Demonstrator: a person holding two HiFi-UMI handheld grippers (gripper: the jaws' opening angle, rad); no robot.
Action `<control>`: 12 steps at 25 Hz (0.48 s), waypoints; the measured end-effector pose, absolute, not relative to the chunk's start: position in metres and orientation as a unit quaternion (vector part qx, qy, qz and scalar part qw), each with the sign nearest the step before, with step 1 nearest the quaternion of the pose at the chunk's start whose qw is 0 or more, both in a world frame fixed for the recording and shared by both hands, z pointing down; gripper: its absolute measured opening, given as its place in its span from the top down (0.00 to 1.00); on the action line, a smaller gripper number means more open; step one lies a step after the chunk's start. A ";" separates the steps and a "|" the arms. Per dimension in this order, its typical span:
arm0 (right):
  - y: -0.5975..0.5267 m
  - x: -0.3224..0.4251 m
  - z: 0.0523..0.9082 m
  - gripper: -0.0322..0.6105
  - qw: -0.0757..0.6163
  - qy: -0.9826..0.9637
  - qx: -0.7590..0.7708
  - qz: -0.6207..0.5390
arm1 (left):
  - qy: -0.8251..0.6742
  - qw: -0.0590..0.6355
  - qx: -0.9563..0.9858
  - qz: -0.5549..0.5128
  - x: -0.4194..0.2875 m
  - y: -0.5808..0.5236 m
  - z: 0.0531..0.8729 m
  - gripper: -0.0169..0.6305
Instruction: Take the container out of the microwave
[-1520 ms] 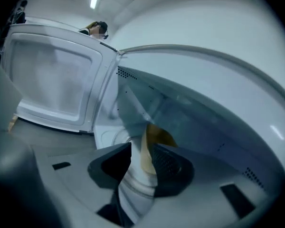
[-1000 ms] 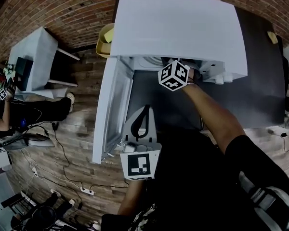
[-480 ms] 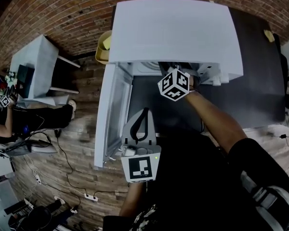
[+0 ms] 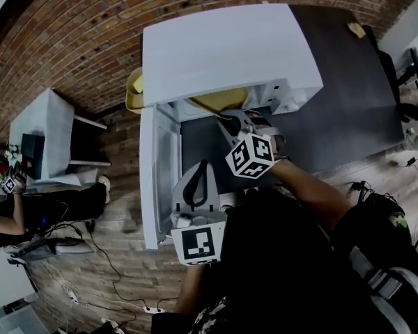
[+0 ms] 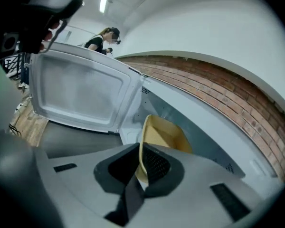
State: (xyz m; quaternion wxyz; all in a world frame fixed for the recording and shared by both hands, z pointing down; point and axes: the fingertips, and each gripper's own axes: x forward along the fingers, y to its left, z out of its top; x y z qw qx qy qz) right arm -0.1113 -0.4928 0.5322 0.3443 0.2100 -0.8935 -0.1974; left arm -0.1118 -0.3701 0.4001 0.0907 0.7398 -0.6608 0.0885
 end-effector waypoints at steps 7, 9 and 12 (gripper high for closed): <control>-0.441 -0.087 0.530 0.83 0.370 -0.885 0.216 -0.185 | -0.646 0.077 0.756 0.079 -0.119 -0.352 0.389 0.96; -0.425 -0.081 0.530 0.83 0.377 -0.882 0.213 -0.184 | -0.646 0.082 0.756 0.070 -0.121 -0.344 0.389 0.96; -0.404 -0.080 0.530 0.83 0.378 -0.883 0.213 -0.176 | -0.647 0.079 0.755 0.070 -0.129 -0.333 0.388 0.96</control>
